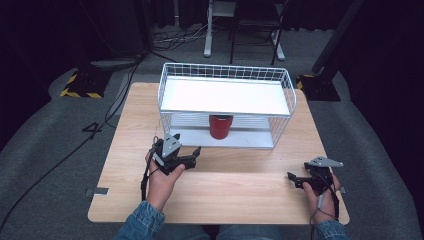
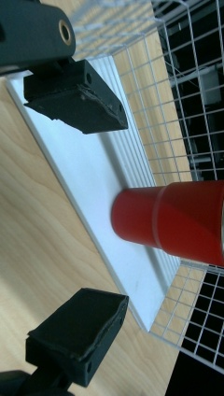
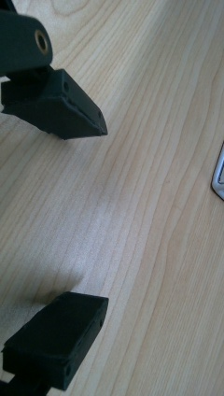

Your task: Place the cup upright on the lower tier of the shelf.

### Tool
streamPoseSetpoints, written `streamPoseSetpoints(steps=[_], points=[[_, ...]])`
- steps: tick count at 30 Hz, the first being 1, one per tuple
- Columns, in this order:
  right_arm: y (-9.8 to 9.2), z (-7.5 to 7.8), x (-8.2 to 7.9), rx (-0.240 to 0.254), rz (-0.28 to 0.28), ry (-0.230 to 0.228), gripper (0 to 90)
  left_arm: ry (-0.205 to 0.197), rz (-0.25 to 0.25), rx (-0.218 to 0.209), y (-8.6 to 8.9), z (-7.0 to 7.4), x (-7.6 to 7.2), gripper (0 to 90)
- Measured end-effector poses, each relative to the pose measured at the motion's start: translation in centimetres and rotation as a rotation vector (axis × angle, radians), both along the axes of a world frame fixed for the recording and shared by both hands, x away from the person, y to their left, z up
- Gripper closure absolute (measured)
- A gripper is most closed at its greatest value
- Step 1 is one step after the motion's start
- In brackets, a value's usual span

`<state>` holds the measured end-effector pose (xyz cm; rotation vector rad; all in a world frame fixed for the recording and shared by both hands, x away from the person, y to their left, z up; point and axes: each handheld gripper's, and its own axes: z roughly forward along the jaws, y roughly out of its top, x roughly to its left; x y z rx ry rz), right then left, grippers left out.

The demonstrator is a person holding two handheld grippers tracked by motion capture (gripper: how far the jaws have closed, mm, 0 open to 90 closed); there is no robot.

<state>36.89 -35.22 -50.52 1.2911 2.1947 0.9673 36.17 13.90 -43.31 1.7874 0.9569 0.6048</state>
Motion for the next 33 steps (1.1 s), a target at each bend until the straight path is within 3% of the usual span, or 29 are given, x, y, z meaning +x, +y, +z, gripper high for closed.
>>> streamPoseSetpoints(steps=[8, 14, 19, 20, 23, 27, 33], points=[[0.0, 0.0, 0.0, -0.001, 0.000, 0.001, 15.2, 0.013, -0.024, 0.030, 2.4, 0.7, -2.0, 15.0], [0.0, 0.0, 0.0, -0.001, 0.001, 0.001, 15.2, 0.035, -0.045, 0.023, 4.2, 0.6, -3.0, 15.0], [0.0, 0.0, 0.0, 0.000, 0.000, 0.003, 15.2, 0.069, -0.069, 0.050, 5.3, -0.2, -3.9, 15.1], [0.0, 0.0, 0.0, 0.000, 0.000, 0.003, 15.2, 0.092, -0.085, 0.059, 5.7, -0.6, -4.1, 15.1], [0.0, 0.0, 0.0, -0.001, 0.001, 0.001, 15.2, 0.121, -0.106, 0.055, 6.2, -1.3, -4.2, 15.3], [0.0, 0.0, 0.0, -0.001, 0.001, 0.001, 15.2, 0.133, -0.100, 0.045, 7.1, -2.3, -4.6, 15.1], [0.0, 0.0, 0.0, -0.001, 0.000, 0.001, 15.2, 0.190, -0.094, 0.094, 8.2, -4.0, -4.8, 15.2]])
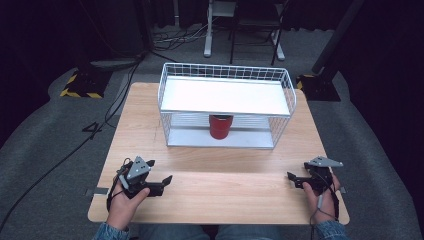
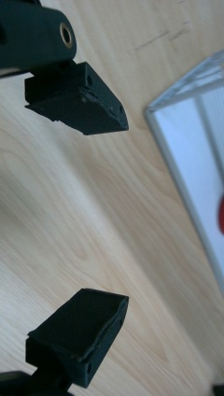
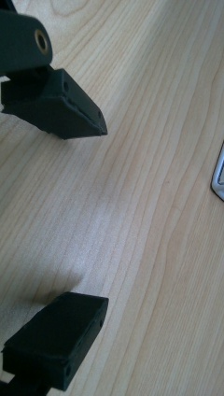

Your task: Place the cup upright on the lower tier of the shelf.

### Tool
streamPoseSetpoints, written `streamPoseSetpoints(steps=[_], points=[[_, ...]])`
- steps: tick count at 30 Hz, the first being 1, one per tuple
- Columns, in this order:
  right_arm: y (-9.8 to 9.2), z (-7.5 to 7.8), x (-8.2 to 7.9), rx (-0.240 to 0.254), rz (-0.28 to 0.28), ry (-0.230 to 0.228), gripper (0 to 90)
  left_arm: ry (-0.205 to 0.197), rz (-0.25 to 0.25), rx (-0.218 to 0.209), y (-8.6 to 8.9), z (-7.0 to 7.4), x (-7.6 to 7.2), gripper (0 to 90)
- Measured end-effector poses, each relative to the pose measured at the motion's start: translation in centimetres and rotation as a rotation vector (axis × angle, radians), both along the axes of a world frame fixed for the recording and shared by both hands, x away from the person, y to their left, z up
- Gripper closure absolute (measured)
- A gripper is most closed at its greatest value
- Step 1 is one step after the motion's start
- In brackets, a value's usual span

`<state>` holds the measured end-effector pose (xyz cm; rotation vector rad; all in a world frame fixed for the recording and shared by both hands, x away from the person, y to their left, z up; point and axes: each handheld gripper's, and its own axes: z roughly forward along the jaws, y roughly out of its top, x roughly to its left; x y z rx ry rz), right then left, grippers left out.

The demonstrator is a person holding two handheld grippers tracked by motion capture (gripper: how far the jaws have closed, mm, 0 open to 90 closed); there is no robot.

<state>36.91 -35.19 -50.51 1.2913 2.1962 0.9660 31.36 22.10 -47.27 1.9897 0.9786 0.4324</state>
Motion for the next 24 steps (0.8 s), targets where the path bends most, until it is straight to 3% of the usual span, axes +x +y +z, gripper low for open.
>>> streamPoseSetpoints(steps=[2, 10, 15, 17, 20, 24], points=[[0.0, 0.0, 0.0, 0.001, -0.001, 0.002, 15.2, 0.020, -0.008, 0.039, 0.5, -0.9, 0.0, 15.3], [0.0, 0.0, 0.0, 0.000, 0.000, -0.001, 15.2, 0.064, 0.005, 0.058, 1.2, -2.4, -0.2, 15.3], [0.0, 0.0, 0.0, 0.000, 0.000, -0.001, 15.2, 0.090, -0.002, 0.104, 1.2, -3.1, -0.1, 15.5], [0.0, 0.0, 0.0, 0.000, 0.000, -0.001, 15.2, 0.122, -0.012, 0.132, 1.0, -3.2, 0.1, 15.6], [0.0, 0.0, 0.0, 0.000, 0.000, -0.001, 15.2, 0.122, -0.026, 0.154, 1.1, -3.2, 0.2, 15.4], [0.0, 0.0, 0.0, 0.000, 0.001, -0.001, 15.2, 0.123, -0.027, 0.152, 1.1, -3.3, 0.2, 15.0]])
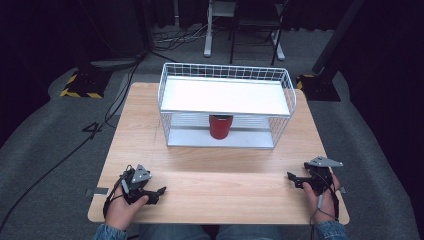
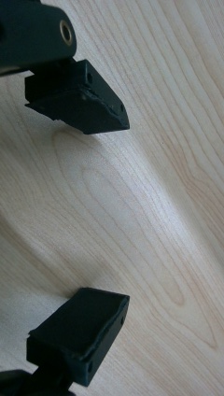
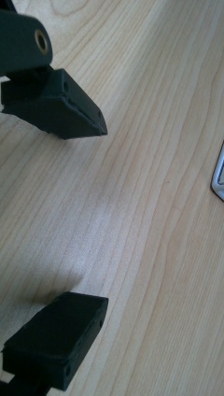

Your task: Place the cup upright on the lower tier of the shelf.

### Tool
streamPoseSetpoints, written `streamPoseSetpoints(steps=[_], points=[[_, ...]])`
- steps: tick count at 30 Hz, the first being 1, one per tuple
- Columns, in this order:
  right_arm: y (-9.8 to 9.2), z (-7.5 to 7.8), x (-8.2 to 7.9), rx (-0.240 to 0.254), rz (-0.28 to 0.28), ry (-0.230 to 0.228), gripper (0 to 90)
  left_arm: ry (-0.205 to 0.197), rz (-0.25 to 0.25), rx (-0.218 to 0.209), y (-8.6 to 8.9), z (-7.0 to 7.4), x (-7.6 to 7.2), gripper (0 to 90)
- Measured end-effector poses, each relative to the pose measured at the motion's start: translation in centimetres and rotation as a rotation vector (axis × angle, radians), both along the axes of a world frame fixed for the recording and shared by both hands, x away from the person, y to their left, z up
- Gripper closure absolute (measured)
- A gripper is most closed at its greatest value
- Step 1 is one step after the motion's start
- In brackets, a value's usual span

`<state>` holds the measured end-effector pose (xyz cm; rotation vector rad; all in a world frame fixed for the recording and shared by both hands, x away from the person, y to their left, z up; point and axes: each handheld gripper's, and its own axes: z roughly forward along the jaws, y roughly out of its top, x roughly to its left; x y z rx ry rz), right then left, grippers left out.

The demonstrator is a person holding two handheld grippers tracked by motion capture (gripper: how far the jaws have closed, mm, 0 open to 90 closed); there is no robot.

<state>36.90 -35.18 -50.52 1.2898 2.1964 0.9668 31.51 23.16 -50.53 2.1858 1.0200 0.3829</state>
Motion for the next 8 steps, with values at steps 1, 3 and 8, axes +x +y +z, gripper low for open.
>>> streamPoseSetpoints(steps=[1, 3, 8], points=[[0.00, 0.00, 0.00, 0.000, 0.000, 0.000, 15.2, 0.000, 0.000, 0.001, 0.00, 0.00, 0.00, 15.0], [0.00, 0.00, -0.01, -0.001, 0.000, 0.000, 15.2, 0.000, 0.004, 0.000, -0.02, 0.00, 0.02, 14.8], [0.02, 0.00, -0.02, 0.000, 0.002, 0.000, 15.3, -0.002, 0.007, -0.001, -0.03, -0.02, 0.03, 14.6]])
